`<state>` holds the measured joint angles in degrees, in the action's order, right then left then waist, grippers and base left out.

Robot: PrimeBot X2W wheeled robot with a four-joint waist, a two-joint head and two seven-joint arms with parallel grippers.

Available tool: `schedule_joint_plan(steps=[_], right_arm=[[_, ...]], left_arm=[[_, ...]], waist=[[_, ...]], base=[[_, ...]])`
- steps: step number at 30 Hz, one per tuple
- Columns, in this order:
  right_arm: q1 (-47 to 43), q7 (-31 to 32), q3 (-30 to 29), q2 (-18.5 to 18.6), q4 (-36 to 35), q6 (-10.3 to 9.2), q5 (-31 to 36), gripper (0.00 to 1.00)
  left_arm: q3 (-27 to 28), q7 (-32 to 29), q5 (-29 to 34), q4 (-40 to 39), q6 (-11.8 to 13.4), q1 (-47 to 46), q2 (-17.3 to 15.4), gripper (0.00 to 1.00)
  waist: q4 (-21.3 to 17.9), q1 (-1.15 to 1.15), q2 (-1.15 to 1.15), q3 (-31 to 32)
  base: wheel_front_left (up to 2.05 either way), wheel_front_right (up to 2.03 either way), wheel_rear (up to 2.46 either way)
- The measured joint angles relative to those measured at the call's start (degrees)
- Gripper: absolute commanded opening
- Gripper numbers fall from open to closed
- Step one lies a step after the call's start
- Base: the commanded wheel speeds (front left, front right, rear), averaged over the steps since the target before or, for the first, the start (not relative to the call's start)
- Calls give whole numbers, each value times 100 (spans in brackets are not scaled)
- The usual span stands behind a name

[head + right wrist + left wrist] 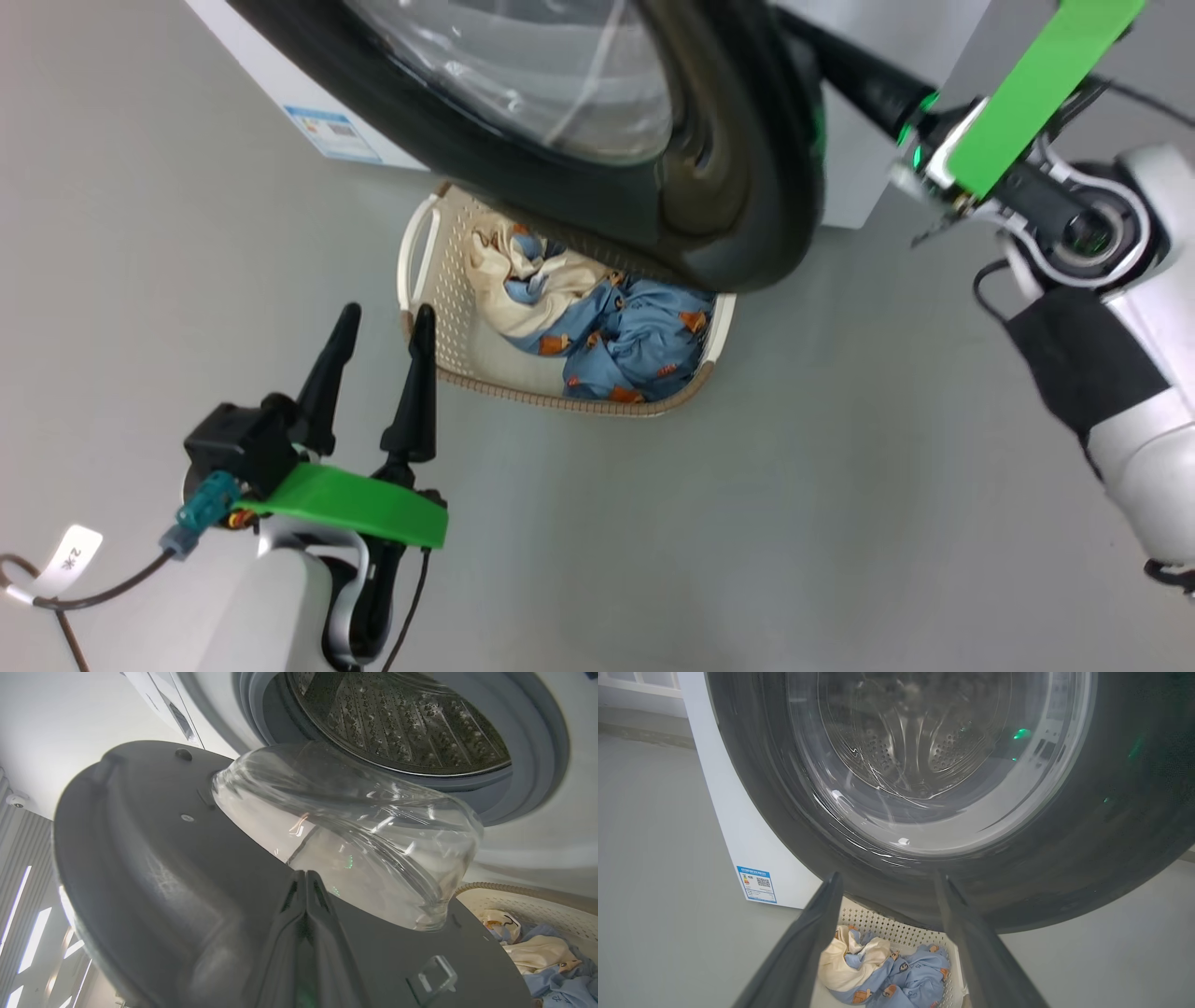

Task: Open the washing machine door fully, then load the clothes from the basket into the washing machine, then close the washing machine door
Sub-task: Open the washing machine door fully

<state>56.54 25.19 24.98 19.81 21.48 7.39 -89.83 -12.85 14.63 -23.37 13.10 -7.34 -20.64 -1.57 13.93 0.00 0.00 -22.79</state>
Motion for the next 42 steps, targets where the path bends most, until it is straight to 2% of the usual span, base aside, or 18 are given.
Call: schedule_joint_plan(steps=[12,25,42], right_arm=[[-653,209,220,-98,-229,0,-45,0],[-1361,394,434,-287,-452,0,-52,0],[-1695,509,794,-623,-521,0,-26,0]], left_arm=[[81,0,94,20,0,394,-3,100],[189,0,148,25,0,757,-18,100],[227,0,149,25,0,998,-24,100]], waist=[[-47,0,0,545],[73,0,0,1023],[265,0,0,1285]], base=[[0,0,0],[0,0,0],[0,0,0]])
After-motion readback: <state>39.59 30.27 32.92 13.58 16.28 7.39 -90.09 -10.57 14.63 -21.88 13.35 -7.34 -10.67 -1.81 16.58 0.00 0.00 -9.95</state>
